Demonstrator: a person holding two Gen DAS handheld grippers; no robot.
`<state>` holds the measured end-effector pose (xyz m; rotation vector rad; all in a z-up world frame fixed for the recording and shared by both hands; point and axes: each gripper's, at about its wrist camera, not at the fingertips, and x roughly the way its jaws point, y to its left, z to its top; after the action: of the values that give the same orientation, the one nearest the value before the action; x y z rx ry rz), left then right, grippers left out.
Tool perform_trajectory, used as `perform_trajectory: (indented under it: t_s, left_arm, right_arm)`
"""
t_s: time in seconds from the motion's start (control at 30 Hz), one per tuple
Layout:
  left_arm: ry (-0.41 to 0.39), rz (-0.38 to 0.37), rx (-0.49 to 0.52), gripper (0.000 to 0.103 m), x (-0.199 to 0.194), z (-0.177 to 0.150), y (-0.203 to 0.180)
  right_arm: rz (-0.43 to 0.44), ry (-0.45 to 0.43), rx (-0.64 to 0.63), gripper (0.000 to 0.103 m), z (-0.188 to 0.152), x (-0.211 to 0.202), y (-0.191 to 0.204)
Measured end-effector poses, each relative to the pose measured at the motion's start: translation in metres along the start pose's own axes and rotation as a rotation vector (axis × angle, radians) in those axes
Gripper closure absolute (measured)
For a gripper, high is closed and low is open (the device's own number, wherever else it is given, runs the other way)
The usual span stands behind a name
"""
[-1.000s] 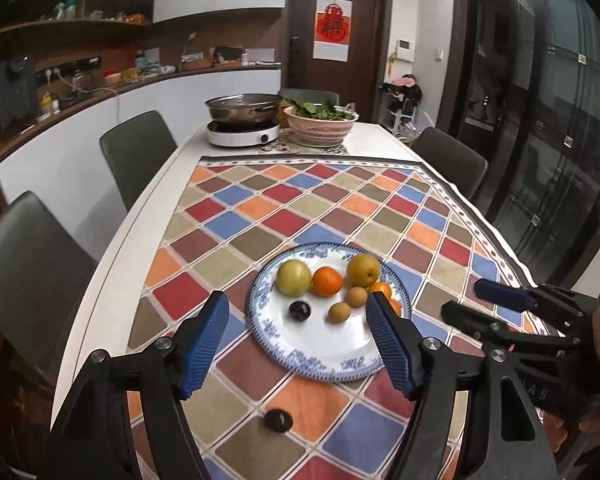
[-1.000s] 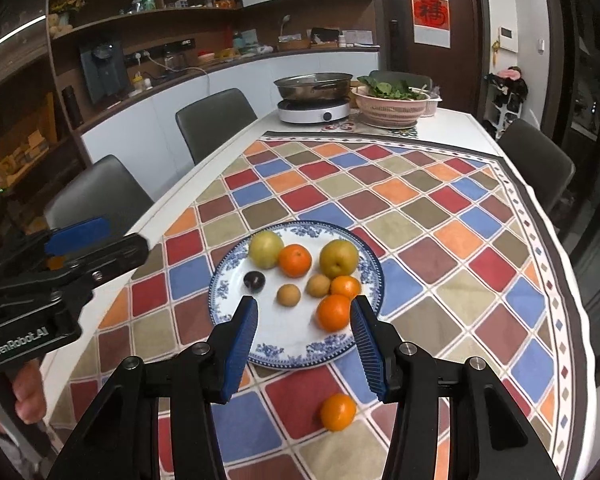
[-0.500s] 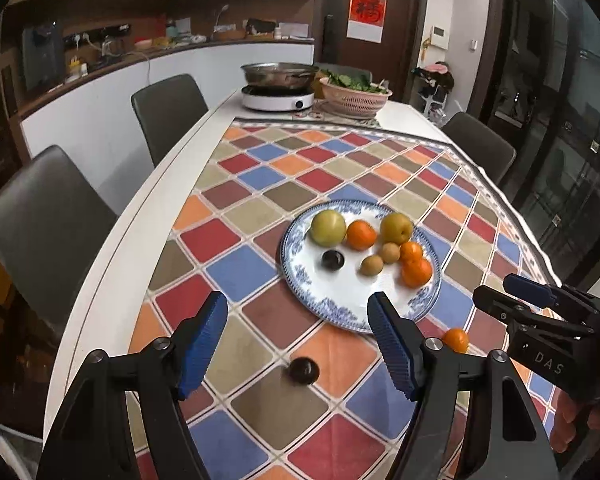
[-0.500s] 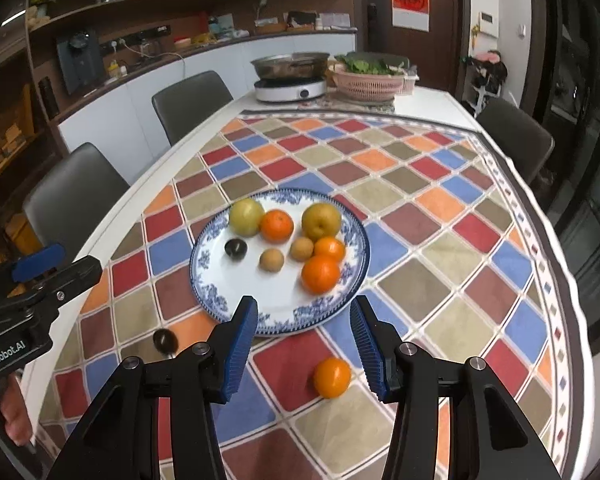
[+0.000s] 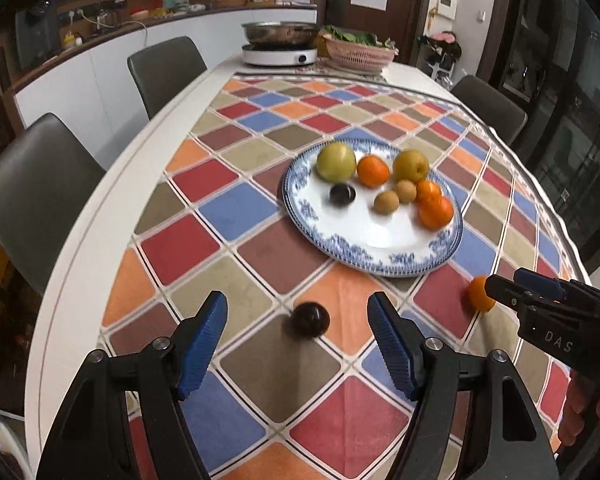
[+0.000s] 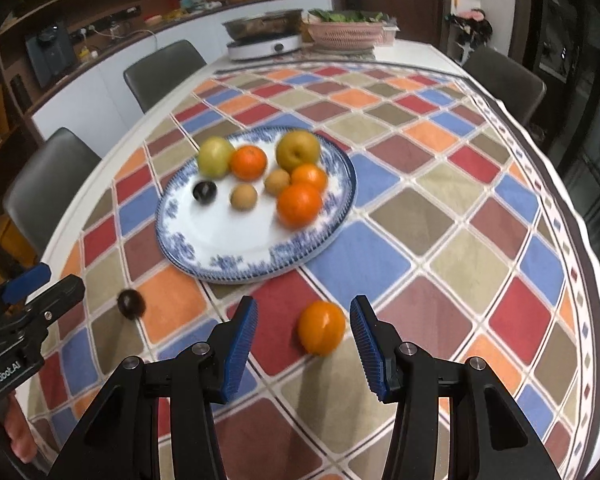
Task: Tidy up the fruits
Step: 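Withdraw both tools toward the dark plum and last orange on the cloth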
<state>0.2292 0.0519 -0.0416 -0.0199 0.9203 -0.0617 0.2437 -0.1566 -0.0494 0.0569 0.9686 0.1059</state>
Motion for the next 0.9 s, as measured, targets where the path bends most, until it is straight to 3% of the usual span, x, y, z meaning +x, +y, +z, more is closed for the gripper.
perform_trajectory:
  t_s: [0.27,0.57,0.7,0.8,0.9]
  left_arm:
    - [0.066,-0.01,0.009,0.031,0.025,-0.017,-0.002]
    - [0.081,-0.017,0.017,0.033,0.042,-0.018,-0.002]
    - [0.097,-0.028,0.013,0.049,0.05,-0.016,-0.003]
    - [0.107,-0.04,0.013,0.053,0.055,-0.016,-0.004]
    - [0.118,-0.053,0.003,0.068,0.058,-0.017,-0.004]
  right_arm:
    - [0.008,0.048,0.02,0.054,-0.015,0.017,-0.008]
    - [0.008,0.069,0.003,0.054,-0.018,0.029,-0.006]
    - [0.001,0.07,-0.001,0.054,-0.017,0.033,-0.006]
    - [0.0,0.068,-0.002,0.057,-0.016,0.034,-0.007]
    - [0.0,0.071,-0.009,0.061,-0.014,0.036,-0.007]
